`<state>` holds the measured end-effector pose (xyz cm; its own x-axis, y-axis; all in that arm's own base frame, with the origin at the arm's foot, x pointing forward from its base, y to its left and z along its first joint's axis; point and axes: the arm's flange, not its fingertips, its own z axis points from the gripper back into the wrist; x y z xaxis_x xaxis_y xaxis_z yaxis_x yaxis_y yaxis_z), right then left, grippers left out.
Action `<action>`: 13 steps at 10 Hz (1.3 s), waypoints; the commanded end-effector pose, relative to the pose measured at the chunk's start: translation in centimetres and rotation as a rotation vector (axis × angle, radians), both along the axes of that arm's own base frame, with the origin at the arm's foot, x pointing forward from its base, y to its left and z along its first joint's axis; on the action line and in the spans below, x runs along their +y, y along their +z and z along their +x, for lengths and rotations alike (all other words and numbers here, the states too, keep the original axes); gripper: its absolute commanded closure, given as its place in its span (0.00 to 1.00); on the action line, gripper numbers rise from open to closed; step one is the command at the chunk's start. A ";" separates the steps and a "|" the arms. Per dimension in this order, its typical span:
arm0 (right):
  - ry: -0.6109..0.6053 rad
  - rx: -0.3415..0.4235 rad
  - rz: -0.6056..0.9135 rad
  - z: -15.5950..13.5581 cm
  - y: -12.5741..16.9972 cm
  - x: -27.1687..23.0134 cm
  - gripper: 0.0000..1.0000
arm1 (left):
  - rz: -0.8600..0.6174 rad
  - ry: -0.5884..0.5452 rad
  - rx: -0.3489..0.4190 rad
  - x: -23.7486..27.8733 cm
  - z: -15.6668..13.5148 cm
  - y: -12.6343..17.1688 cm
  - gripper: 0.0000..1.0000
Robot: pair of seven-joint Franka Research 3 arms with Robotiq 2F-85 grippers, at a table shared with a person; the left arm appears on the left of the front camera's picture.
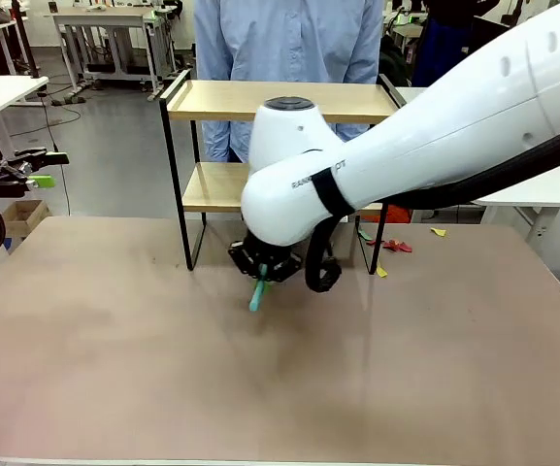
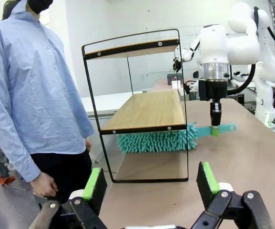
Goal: Clean the shelf.
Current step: Clean the specific section of the Shelf indicated by the human with the Duster.
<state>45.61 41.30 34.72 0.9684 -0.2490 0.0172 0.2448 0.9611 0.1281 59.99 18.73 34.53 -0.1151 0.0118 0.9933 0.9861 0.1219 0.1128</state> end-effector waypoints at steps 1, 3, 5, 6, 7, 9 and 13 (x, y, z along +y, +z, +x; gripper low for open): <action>-0.025 0.051 -0.020 -0.5 -0.2 -3.6 0.87 | 0.006 -0.006 -0.012 -0.2 -0.2 0.2 0.00; -0.057 0.066 -0.055 -0.4 -0.2 -6.6 0.87 | 0.006 -0.006 -0.012 -0.2 -0.2 0.2 0.00; -0.078 0.071 -0.090 -0.5 1.0 -9.4 0.87 | 0.006 -0.006 -0.012 -0.2 -0.2 0.2 0.00; -0.099 0.083 -0.109 -0.5 1.2 -10.7 0.87 | 0.006 -0.006 -0.012 -0.2 -0.2 0.2 0.00; -0.099 0.106 -0.138 -0.7 1.2 -11.8 0.87 | 0.006 -0.006 -0.012 -0.2 -0.2 0.2 0.00; -0.115 0.127 -0.220 -1.1 1.1 -13.8 0.87 | 0.006 -0.006 -0.012 -0.2 -0.2 0.2 0.00; -0.126 0.120 -0.201 -0.8 1.0 -13.4 0.87 | 0.006 -0.006 -0.012 -0.2 -0.2 0.2 0.00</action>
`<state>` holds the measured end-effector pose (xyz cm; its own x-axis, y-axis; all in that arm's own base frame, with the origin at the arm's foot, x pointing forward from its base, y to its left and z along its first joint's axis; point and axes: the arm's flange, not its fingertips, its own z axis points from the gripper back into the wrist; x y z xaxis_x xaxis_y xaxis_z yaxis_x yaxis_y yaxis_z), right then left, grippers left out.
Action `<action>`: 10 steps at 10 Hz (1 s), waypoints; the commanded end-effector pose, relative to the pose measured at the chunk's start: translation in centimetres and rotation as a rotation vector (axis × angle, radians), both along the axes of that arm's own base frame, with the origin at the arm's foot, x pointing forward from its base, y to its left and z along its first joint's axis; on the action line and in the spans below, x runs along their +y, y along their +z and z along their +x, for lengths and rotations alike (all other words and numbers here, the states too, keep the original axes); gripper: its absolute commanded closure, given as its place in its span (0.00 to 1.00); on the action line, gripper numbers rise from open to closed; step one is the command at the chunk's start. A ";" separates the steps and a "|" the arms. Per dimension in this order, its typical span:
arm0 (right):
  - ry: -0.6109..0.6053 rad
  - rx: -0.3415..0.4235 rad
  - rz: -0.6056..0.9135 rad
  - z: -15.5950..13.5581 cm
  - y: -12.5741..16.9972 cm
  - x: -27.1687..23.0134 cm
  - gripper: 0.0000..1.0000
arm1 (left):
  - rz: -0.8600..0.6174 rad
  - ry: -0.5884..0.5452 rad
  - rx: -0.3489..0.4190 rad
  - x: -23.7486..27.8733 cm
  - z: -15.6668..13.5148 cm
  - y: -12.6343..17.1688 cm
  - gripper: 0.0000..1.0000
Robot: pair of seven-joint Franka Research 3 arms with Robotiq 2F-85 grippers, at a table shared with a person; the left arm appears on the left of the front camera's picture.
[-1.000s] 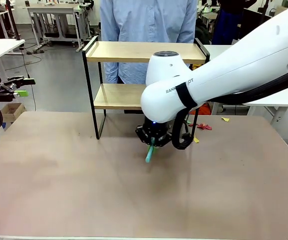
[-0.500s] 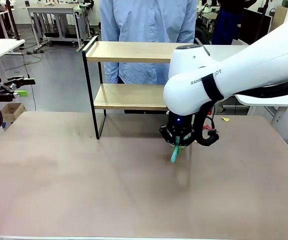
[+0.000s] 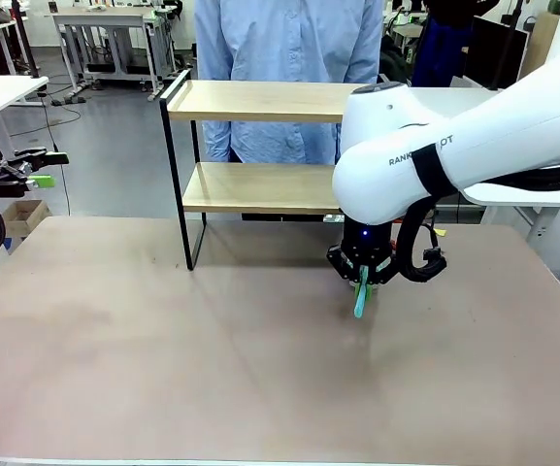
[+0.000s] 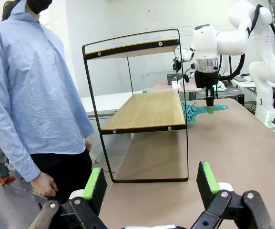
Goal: Clean the shelf.
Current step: Clean the specific section of the Shelf indicated by the human with the Duster.
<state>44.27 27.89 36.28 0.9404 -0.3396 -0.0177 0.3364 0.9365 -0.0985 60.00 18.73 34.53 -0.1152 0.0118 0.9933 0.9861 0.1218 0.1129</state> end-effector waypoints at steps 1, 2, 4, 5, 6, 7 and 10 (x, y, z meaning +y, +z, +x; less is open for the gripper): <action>-0.033 0.016 0.006 0.5 -0.5 0.0 0.87 | 0.006 -0.006 -0.012 -0.2 -0.3 0.2 0.00; -0.033 0.016 0.006 0.5 -0.5 0.0 0.87 | 0.006 -0.006 -0.012 -0.2 -0.3 0.2 0.00; 0.097 0.018 0.075 -0.6 1.2 -0.4 0.87 | 0.006 -0.006 -0.012 -0.2 -0.3 0.2 0.00; 0.160 0.017 0.099 -1.4 2.6 -1.0 0.87 | 0.006 -0.006 -0.012 -0.2 -0.3 0.2 0.00; 0.236 0.042 0.126 -2.5 3.7 -1.4 0.87 | 0.006 -0.006 -0.012 -0.2 -0.3 0.2 0.00; 0.301 0.077 0.149 -2.9 4.3 -1.5 0.87 | 0.006 -0.006 -0.012 -0.2 -0.3 0.2 0.00; 0.455 0.112 0.170 -3.7 4.8 -1.7 0.87 | 0.006 -0.006 -0.012 -0.2 -0.3 0.2 0.00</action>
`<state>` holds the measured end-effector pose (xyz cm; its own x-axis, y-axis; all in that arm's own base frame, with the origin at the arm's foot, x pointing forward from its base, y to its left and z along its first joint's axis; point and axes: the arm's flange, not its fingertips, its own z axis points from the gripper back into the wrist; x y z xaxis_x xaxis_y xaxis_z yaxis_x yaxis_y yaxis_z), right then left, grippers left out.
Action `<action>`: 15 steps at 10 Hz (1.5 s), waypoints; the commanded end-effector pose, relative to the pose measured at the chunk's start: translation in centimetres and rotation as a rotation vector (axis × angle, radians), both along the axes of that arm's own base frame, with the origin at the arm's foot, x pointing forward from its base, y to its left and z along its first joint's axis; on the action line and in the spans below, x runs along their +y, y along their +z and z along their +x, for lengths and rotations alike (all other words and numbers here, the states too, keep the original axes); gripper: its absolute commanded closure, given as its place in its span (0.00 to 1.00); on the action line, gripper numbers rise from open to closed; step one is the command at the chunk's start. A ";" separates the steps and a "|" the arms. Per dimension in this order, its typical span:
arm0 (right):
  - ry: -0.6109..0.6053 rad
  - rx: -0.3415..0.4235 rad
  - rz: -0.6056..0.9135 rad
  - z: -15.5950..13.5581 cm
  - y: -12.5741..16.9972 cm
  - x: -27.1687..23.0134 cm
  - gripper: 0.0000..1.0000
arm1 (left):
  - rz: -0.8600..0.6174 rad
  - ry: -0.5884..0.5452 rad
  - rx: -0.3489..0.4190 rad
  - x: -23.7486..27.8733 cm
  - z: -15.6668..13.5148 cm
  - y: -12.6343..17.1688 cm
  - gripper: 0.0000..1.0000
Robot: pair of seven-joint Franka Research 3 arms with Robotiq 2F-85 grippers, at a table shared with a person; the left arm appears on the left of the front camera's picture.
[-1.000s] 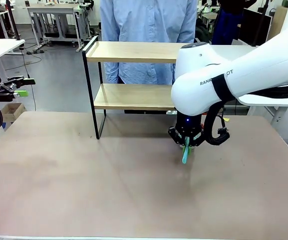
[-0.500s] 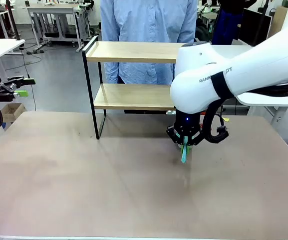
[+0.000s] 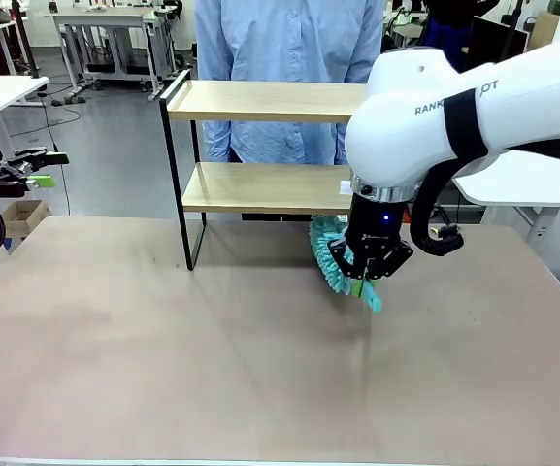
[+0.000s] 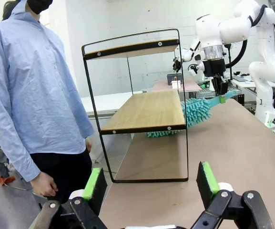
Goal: Clean the shelf.
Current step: Clean the specific section of the Shelf indicated by the human with the Duster.
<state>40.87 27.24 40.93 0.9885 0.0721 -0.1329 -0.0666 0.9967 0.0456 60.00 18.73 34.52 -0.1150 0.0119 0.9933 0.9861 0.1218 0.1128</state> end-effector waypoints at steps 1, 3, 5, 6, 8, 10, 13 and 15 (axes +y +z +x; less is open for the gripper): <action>0.109 0.012 0.022 -0.6 0.5 -1.4 0.87 | 0.006 -0.006 -0.012 -0.2 -0.3 0.2 0.00; 0.271 0.010 0.064 -1.1 1.5 -2.6 0.87 | 0.006 -0.006 -0.012 -0.2 -0.3 0.2 0.00; 0.388 0.054 0.109 -0.9 2.9 -4.4 0.87 | 0.006 -0.006 -0.012 -0.2 -0.3 0.2 0.00; 0.438 0.112 0.111 -1.0 4.1 -5.8 0.87 | 0.006 -0.006 -0.012 -0.2 -0.3 0.2 0.00; 0.483 0.167 0.103 -1.8 7.4 -9.6 0.87 | 0.006 -0.006 -0.012 -0.2 -0.3 0.2 0.00; 0.568 0.132 0.167 -3.8 11.1 -14.6 0.87 | 0.006 -0.006 -0.012 -0.2 -0.3 0.2 0.00; 0.633 0.079 0.279 -5.9 12.6 -20.1 0.87 | 0.006 -0.006 -0.012 -0.2 -0.3 0.2 0.00; 0.632 0.072 0.283 -5.7 11.8 -22.4 0.87 | 0.006 -0.006 -0.012 -0.2 -0.3 0.2 0.00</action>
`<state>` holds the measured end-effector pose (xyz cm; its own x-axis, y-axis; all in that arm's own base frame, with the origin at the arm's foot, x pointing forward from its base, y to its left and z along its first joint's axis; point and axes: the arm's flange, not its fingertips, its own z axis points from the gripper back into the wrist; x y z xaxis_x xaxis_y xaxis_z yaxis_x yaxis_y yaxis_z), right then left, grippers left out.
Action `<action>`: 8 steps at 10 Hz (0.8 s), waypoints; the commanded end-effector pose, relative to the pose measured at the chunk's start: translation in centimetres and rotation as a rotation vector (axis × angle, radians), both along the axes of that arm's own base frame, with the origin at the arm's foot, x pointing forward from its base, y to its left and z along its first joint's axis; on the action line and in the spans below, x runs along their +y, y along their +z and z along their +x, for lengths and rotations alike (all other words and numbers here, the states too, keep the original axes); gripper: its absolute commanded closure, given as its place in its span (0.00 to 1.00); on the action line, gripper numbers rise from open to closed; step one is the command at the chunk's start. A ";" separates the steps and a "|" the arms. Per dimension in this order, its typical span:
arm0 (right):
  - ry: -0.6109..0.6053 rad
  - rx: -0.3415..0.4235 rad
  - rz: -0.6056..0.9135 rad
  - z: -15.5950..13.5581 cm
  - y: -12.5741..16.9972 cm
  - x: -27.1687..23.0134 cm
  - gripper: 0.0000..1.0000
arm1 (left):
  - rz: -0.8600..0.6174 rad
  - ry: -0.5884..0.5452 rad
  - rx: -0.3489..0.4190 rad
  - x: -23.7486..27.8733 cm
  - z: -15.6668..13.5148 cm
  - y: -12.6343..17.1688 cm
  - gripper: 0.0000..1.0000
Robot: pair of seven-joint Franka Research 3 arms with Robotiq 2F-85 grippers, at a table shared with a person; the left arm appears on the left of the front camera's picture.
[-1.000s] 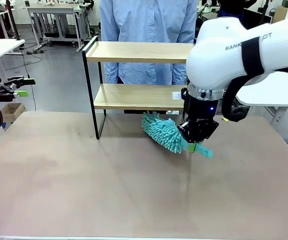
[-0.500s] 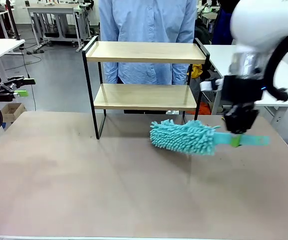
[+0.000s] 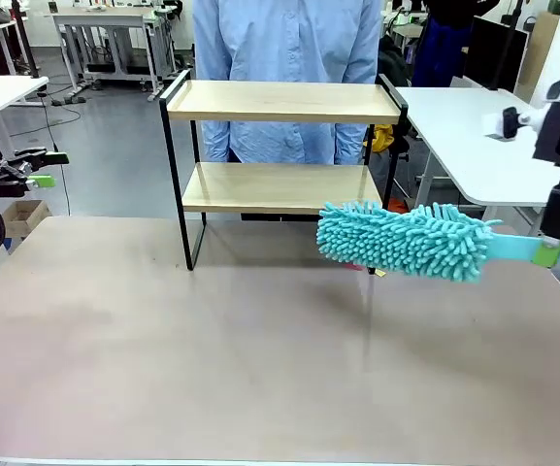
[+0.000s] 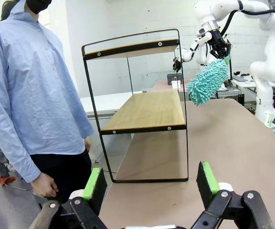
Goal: Clean the shelf.
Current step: Clean the specific section of the Shelf indicated by the human with the Duster, then hand the Duster back to the human.
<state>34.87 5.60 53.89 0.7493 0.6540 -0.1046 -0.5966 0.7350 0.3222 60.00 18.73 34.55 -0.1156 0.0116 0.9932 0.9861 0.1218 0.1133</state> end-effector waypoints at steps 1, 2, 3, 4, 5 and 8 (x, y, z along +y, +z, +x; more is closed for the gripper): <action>-0.015 0.000 -0.016 1.2 -1.8 -0.3 0.87 | 0.006 -0.006 -0.012 -0.2 -0.3 0.2 0.00; 0.000 0.000 0.000 0.0 0.0 0.0 0.87 | 0.006 -0.006 -0.012 -0.2 -0.3 0.2 0.00; 0.000 0.000 0.000 0.0 0.0 0.0 0.87 | 0.006 -0.006 -0.012 -0.2 -0.3 0.2 0.00; 0.000 0.000 0.000 0.0 0.0 0.0 0.87 | 0.006 -0.006 -0.012 -0.2 -0.3 0.2 0.00; 0.000 0.000 0.000 0.0 0.0 0.0 0.87 | 0.006 -0.006 -0.012 -0.2 -0.3 0.2 0.00; 0.000 0.000 0.000 0.0 0.0 0.0 0.87 | 0.006 -0.006 -0.012 -0.2 -0.3 0.2 0.00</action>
<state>35.02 5.61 53.40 0.7500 0.6522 -0.1099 -0.5939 0.7372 0.3223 60.00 18.73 34.55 -0.1156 0.0116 0.9932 0.9861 0.1218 0.1133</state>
